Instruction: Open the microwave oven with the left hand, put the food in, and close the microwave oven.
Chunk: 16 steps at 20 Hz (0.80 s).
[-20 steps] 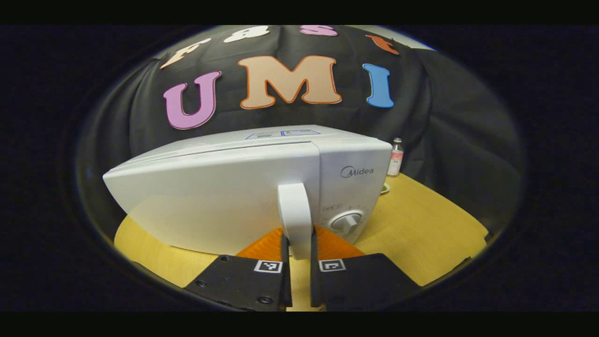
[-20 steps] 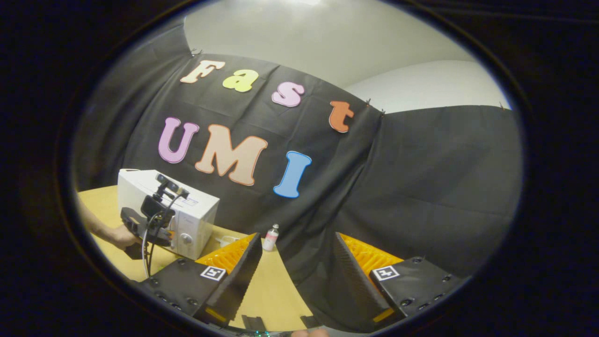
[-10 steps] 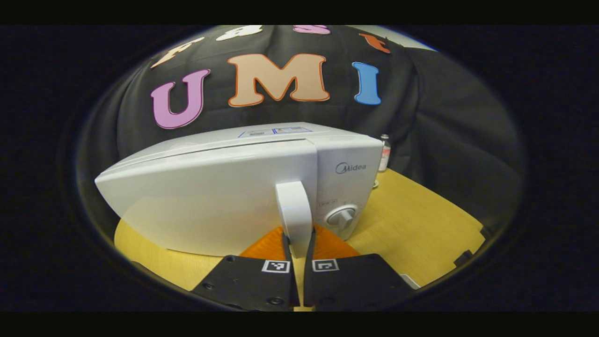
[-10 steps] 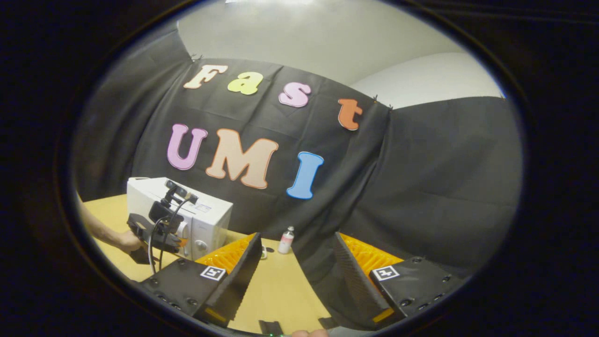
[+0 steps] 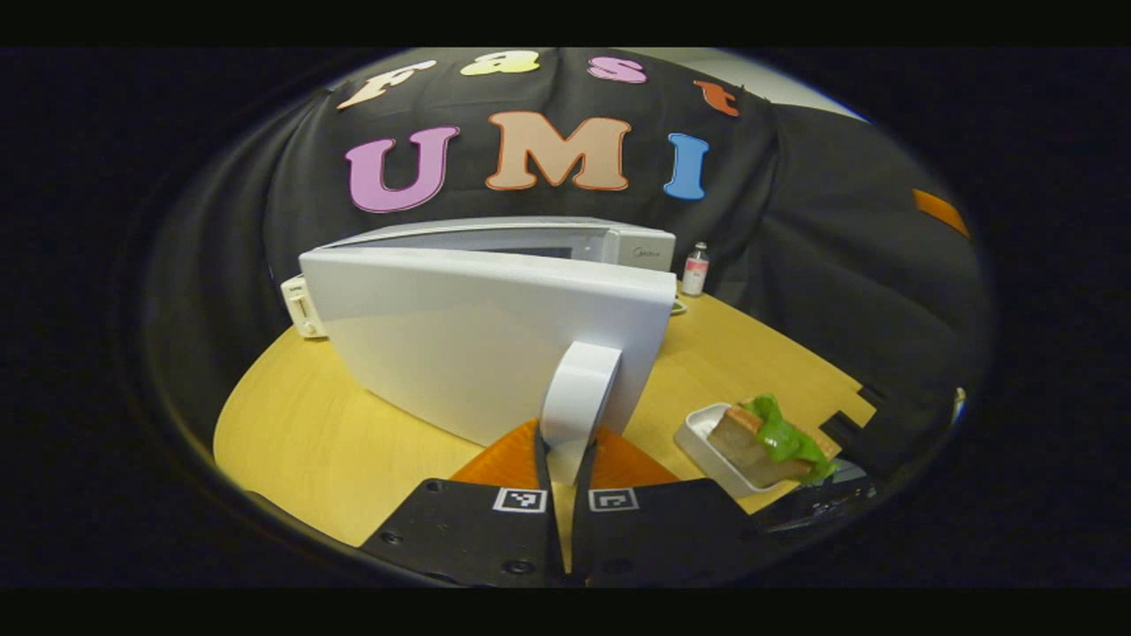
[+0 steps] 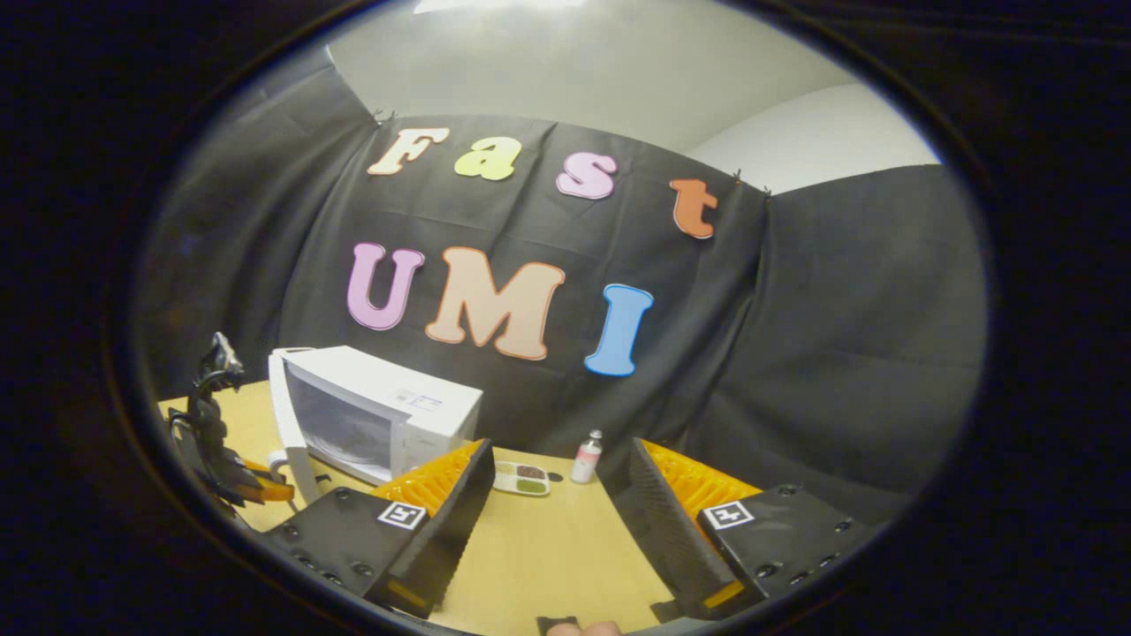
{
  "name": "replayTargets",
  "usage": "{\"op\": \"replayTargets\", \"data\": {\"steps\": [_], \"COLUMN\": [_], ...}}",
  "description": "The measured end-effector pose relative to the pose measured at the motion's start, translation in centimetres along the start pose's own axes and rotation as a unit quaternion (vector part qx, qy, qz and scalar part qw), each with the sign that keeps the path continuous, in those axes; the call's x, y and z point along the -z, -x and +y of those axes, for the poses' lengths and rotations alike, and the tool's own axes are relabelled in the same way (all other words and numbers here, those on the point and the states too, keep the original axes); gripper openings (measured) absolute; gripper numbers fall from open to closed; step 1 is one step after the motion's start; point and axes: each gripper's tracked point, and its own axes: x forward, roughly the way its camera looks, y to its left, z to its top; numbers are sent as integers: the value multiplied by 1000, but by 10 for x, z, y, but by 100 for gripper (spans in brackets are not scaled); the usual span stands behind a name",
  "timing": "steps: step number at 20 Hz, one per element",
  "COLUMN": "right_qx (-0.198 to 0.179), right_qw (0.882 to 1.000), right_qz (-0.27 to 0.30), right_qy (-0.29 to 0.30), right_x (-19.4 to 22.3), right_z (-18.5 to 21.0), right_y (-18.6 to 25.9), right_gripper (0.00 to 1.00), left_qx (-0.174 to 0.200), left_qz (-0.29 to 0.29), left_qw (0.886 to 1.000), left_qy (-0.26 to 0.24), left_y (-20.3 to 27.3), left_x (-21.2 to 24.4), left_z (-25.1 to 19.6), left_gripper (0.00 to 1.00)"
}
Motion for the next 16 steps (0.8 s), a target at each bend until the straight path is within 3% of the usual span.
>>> {"op": "replayTargets", "data": {"steps": [6,10,12,14,16], "right_qx": [-59,-65,-71,-92,-105], "right_qw": [998,997,996,995,992], "right_qz": [1,14,28,34,62], "right_qy": [-5,-32,-42,-36,-17], "right_x": [0,19,36,53,91], "right_z": [59,86,104,129,145], "right_y": [-5,0,6,11,15], "right_gripper": [98,98,98,98,98], "left_qx": [-82,-122,-116,-104,-99], "left_qz": [11,12,12,12,8], "left_qw": [996,992,992,994,994], "left_qy": [25,33,49,27,37], "left_y": [66,95,103,108,109], "left_x": [31,44,49,48,47], "left_z": [80,140,158,166,170], "left_gripper": [2,3,2,3,2]}}
